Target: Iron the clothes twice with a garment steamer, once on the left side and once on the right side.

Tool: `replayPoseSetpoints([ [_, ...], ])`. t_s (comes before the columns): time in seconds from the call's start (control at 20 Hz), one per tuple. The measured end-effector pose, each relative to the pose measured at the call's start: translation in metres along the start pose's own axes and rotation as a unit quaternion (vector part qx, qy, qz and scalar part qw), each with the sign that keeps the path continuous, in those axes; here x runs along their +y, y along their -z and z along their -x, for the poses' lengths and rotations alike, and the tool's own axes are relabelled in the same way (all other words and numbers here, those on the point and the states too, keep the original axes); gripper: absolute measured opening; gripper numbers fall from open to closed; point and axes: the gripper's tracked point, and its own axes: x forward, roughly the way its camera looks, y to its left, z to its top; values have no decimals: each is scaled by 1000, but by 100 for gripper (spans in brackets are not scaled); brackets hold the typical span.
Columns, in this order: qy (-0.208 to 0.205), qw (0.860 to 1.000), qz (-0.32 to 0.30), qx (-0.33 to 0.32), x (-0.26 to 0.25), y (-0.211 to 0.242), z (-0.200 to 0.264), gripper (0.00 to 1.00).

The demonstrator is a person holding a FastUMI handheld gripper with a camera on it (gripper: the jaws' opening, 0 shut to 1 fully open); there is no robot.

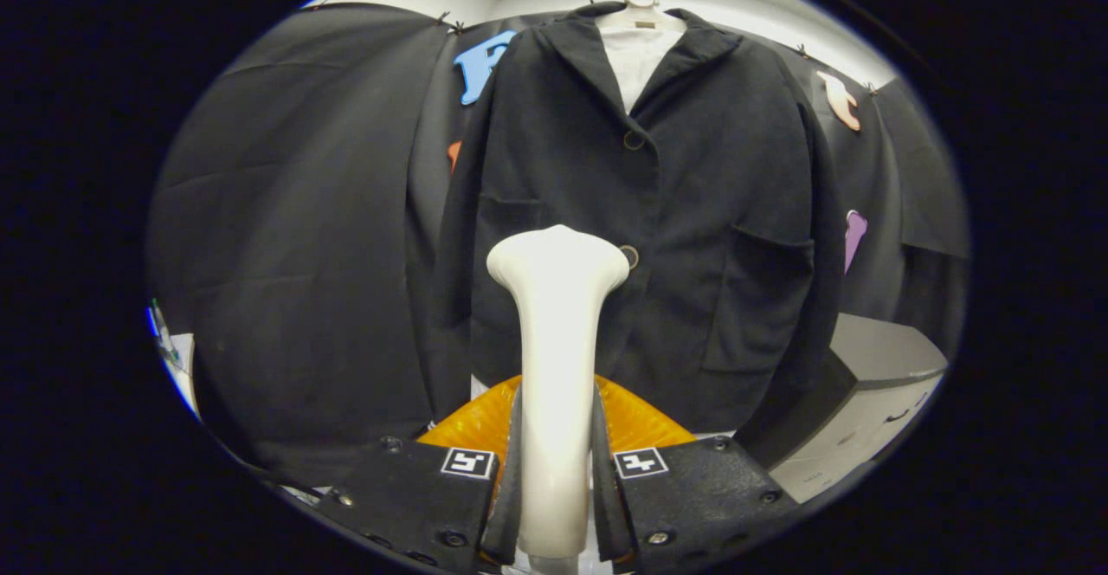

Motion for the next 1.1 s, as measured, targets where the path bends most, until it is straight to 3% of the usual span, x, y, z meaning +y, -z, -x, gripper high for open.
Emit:
replayPoseSetpoints([
  [0.2,5,999,-7,52,-3,40,-9,37],
  [0.65,5,993,8,115,0,70,-7,37],
  [1.1,3,990,1,138,-5,94,32,37],
])
